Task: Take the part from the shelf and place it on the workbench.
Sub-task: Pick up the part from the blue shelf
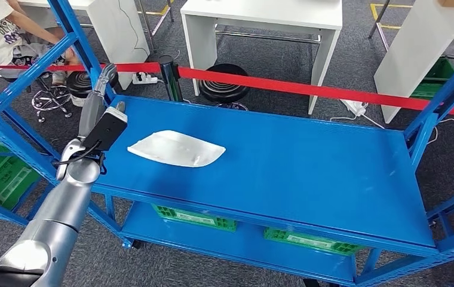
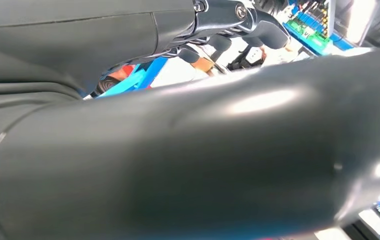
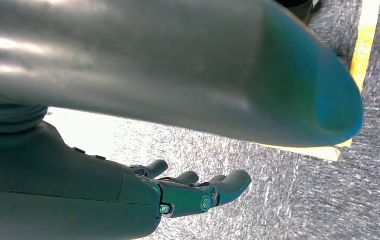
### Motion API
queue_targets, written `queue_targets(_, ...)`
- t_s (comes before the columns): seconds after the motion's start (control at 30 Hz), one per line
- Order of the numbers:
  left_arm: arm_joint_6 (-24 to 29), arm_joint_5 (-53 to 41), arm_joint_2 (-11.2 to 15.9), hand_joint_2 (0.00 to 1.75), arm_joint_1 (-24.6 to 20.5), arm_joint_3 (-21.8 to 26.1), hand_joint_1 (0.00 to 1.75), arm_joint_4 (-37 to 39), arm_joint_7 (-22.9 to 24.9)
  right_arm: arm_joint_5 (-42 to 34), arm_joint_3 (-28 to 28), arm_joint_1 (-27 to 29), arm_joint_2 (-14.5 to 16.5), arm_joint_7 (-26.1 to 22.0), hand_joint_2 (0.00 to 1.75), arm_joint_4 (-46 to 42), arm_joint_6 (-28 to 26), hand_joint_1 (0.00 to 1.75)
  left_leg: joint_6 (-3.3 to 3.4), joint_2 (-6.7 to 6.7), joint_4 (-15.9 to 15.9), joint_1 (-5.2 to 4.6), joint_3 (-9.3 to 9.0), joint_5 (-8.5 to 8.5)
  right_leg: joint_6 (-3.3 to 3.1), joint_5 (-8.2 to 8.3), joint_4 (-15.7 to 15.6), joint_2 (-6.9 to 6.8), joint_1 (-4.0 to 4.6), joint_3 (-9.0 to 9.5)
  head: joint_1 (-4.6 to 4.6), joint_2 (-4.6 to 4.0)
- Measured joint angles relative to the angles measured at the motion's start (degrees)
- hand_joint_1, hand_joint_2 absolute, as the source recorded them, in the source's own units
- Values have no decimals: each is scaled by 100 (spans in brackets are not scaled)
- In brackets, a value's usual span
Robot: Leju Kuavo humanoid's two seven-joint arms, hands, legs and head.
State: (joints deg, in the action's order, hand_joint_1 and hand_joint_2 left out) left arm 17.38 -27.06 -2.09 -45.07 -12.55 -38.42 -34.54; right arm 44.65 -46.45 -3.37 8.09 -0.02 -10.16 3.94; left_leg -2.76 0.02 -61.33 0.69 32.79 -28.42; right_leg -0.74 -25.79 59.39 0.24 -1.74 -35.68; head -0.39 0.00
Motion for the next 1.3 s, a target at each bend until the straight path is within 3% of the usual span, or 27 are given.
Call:
queue_targets(0.07,-1,1,-1,0,-10,1,0,0,0,0,0,-7,0,0,0,0,1,0,67,-22,283,-30,-140,14,78,33,-11,7,7,-13,3,0)
queue_targets(0.13,-2,1,-1,0,-11,2,0,-1,1,0,0,-2,0,0,0,0,2,0,172,-25,316,-37,-114,41,161,60,-33,10,0,-17,3,0)
queue_targets(0.2,-1,1,-5,0,-14,2,0,-3,1,0,-1,5,0,-1,0,0,1,0,271,-18,354,-24,-103,89,211,-86,146,3,-1,-99,14,0)
queue_targets(0.3,-2,1,-10,0,0,2,0,1,0,0,0,5,0,1,0,0,2,0,352,-8,362,-49,-73,121,216,-648,1199,-2,31,-555,44,0)
queue_targets(0.33,-2,1,-11,0,8,2,0,3,0,0,-1,9,0,1,0,0,1,0,364,-5,357,-66,-64,124,209,-743,1501,-2,44,-686,46,0)
queue_targets(0.37,-2,1,-11,0,14,2,0,4,1,0,-1,12,0,2,0,0,1,0,371,-4,351,-83,-57,126,194,-725,1606,-3,57,-723,46,0)
queue_targets(0.4,-2,1,-12,0,17,2,0,4,1,0,-2,15,0,2,0,0,0,0,375,-4,344,-97,-55,125,169,-600,1477,-3,72,-641,46,0)
queue_targets(0.47,-2,1,-15,0,14,2,0,1,1,0,-2,10,-2,1,0,0,-1,0,373,-3,327,-118,-55,114,91,-260,700,-8,109,-216,46,0)
queue_targets(0.53,-2,1,-19,0,11,2,0,-1,1,0,-2,5,-6,0,0,0,0,0,346,-4,311,-137,-49,99,33,-98,104,-19,153,106,45,0)
queue_targets(0.6,-2,1,-19,0,12,2,0,-1,0,-1,-2,4,-7,0,0,0,1,0,291,-6,311,-146,-43,98,4,-102,-6,-20,176,148,45,0)
queue_targets(0.7,-2,1,-9,0,0,2,0,-14,-2,-1,-3,5,-1,0,0,0,1,0,193,-13,155,-146,38,-31,-76,-81,-90,-19,112,167,30,0)
queue_targets(0.8,-2,1,1,0,1,1,0,-13,-1,0,-4,5,-2,-1,0,0,1,0,88,-18,-835,-89,491,-534,-112,-68,-112,-22,86,177,3,0)
queue_targets(0.83,-2,1,1,0,16,1,0,-8,0,-1,-4,7,-2,0,0,0,1,0,60,-18,-1173,-62,656,-639,-113,-69,-110,-21,83,177,3,0)
queue_targets(0.87,-2,1,2,0,30,0,0,-3,1,-1,-4,10,-2,1,0,0,2,0,37,-17,-1342,-39,745,-633,-112,-70,-108,-19,78,177,3,0)
queue_targets(0.9,-2,1,4,0,37,0,0,0,1,-1,-4,12,-2,1,0,0,2,0,18,-16,-1278,-18,724,-510,-106,-72,-104,-16,69,180,3,0)
queue_targets(0.93,-2,1,6,0,37,0,0,1,1,-1,-4,13,-2,1,0,0,2,0,3,-15,-992,0,593,-302,-94,-78,-98,-13,56,186,3,0)
queue_targets(0.97,-2,1,8,0,33,1,0,1,1,-1,-4,12,-2,0,0,0,2,0,-11,-14,-560,19,391,-87,-72,-87,-90,-10,47,191,2,0)
queue_targets(1.03,-2,1,7,0,24,1,0,0,1,-1,-4,7,-2,-1,0,0,2,0,2,-30,114,17,46,140,1,-96,-75,-2,42,184,1,0)
queue_targets(1.13,-2,1,5,0,19,1,0,-1,1,-2,-5,7,-2,-1,0,0,2,0,137,-48,298,-18,-19,134,125,-71,-84,10,49,168,8,0)
queue_targets(1.2,-2,1,2,0,9,2,0,-4,0,-2,-6,12,-2,-1,0,0,2,0,243,-41,329,-11,-9,158,190,-165,27,5,36,117,16,0)
queue_targets(1.23,-2,1,0,0,5,2,0,-5,-1,-2,-7,10,-2,-1,0,0,2,0,288,-37,344,-6,-6,175,209,-303,236,2,34,24,27,0)
queue_targets(1.3,-2,1,-3,0,8,2,0,-3,-1,-2,-7,6,-2,0,0,0,2,0,343,-33,346,-19,11,186,223,-696,992,-2,44,-323,49,0)
